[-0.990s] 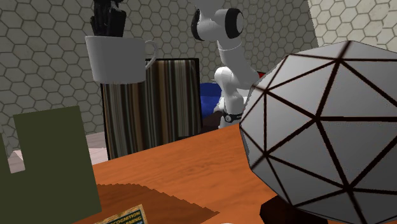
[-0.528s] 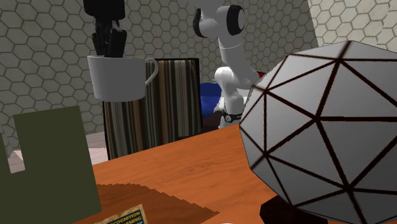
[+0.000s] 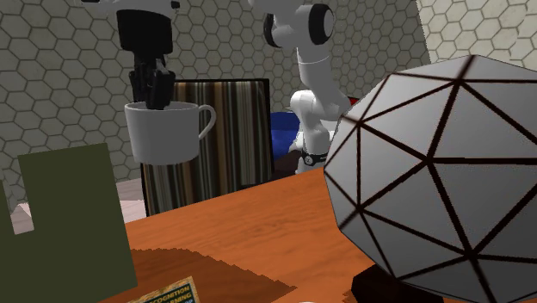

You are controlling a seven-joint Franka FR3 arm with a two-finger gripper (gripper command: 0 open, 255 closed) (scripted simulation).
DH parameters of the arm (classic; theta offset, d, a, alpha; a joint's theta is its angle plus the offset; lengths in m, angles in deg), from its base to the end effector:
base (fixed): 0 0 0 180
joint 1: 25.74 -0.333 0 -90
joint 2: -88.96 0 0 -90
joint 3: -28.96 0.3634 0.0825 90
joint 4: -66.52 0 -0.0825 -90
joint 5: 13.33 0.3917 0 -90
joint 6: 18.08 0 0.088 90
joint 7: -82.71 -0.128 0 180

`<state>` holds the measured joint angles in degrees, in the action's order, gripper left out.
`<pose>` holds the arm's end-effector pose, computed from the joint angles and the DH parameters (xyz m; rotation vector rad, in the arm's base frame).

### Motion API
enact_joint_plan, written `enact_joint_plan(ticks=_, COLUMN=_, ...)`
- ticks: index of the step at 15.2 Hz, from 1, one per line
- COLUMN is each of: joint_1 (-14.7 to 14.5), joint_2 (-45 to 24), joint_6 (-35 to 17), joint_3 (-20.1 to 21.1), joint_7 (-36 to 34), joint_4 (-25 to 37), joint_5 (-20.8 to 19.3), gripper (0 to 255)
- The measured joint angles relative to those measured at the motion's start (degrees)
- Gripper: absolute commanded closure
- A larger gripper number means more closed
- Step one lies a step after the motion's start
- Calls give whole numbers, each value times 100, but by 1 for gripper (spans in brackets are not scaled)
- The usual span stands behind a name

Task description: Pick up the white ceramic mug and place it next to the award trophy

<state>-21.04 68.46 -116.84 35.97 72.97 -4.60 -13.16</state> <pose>0.7010 0.0117 0.6013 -3.0701 0.2158 -0.1877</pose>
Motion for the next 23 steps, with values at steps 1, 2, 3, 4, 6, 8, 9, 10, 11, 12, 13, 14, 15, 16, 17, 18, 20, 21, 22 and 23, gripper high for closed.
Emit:
enact_joint_plan(ticks=1, joint_1=-5, joint_2=16, joint_6=-79, joint_3=3, joint_7=-7, joint_4=-94, joint_5=0, gripper=255)
enact_joint_plan(ticks=2, joint_1=3, joint_2=29, joint_6=-166, joint_3=0, joint_7=4, joint_4=-195, joint_5=4, gripper=255)
enact_joint_plan(ticks=3, joint_1=6, joint_2=58, joint_6=-275, joint_3=0, joint_7=5, joint_4=-333, joint_5=7, gripper=255)
enact_joint_plan(ticks=4, joint_1=14, joint_2=88, joint_6=-361, joint_3=-1, joint_7=15, joint_4=-451, joint_5=13, gripper=255)
enact_joint_plan(ticks=6, joint_1=22, joint_2=102, joint_6=-506, joint_3=-3, joint_7=25, joint_4=-609, joint_5=16, gripper=255)
enact_joint_plan(ticks=8, joint_1=34, joint_2=146, joint_6=-686, joint_3=-6, joint_7=41, joint_4=-833, joint_5=24, gripper=255)
enact_joint_plan(ticks=9, joint_1=41, joint_2=175, joint_6=-786, joint_3=-8, joint_7=48, joint_4=-963, joint_5=29, gripper=255)
enact_joint_plan(ticks=10, joint_1=38, joint_2=177, joint_6=-860, joint_3=-7, joint_7=44, joint_4=-1038, joint_5=28, gripper=255)
enact_joint_plan(ticks=11, joint_1=35, joint_2=159, joint_6=-935, joint_3=-6, joint_7=43, joint_4=-1094, joint_5=26, gripper=255)
enact_joint_plan(ticks=12, joint_1=33, joint_2=154, joint_6=-1003, joint_3=-5, joint_7=40, joint_4=-1158, joint_5=25, gripper=255)
enact_joint_plan(ticks=13, joint_1=37, joint_2=163, joint_6=-1080, joint_3=-6, joint_7=46, joint_4=-1244, joint_5=28, gripper=255)
enact_joint_plan(ticks=14, joint_1=42, joint_2=180, joint_6=-1173, joint_3=-8, joint_7=53, joint_4=-1354, joint_5=31, gripper=255)
enact_joint_plan(ticks=15, joint_1=44, joint_2=176, joint_6=-1242, joint_3=-9, joint_7=57, joint_4=-1419, joint_5=32, gripper=255)
enact_joint_plan(ticks=16, joint_1=44, joint_2=161, joint_6=-1313, joint_3=-10, joint_7=59, joint_4=-1474, joint_5=30, gripper=255)
enact_joint_plan(ticks=17, joint_1=40, joint_2=156, joint_6=-1389, joint_3=-8, joint_7=54, joint_4=-1546, joint_5=28, gripper=255)
enact_joint_plan(ticks=18, joint_1=41, joint_2=136, joint_6=-1454, joint_3=-10, joint_7=57, joint_4=-1591, joint_5=27, gripper=255)
enact_joint_plan(ticks=20, joint_1=37, joint_2=98, joint_6=-1589, joint_3=-10, joint_7=54, joint_4=-1688, joint_5=23, gripper=255)
enact_joint_plan(ticks=21, joint_1=35, joint_2=91, joint_6=-1677, joint_3=-10, joint_7=52, joint_4=-1770, joint_5=21, gripper=255)
enact_joint_plan(ticks=22, joint_1=33, joint_2=78, joint_6=-1746, joint_3=-9, joint_7=51, joint_4=-1827, joint_5=21, gripper=255)
enact_joint_plan(ticks=23, joint_1=33, joint_2=71, joint_6=-1814, joint_3=-10, joint_7=52, joint_4=-1887, joint_5=20, gripper=255)
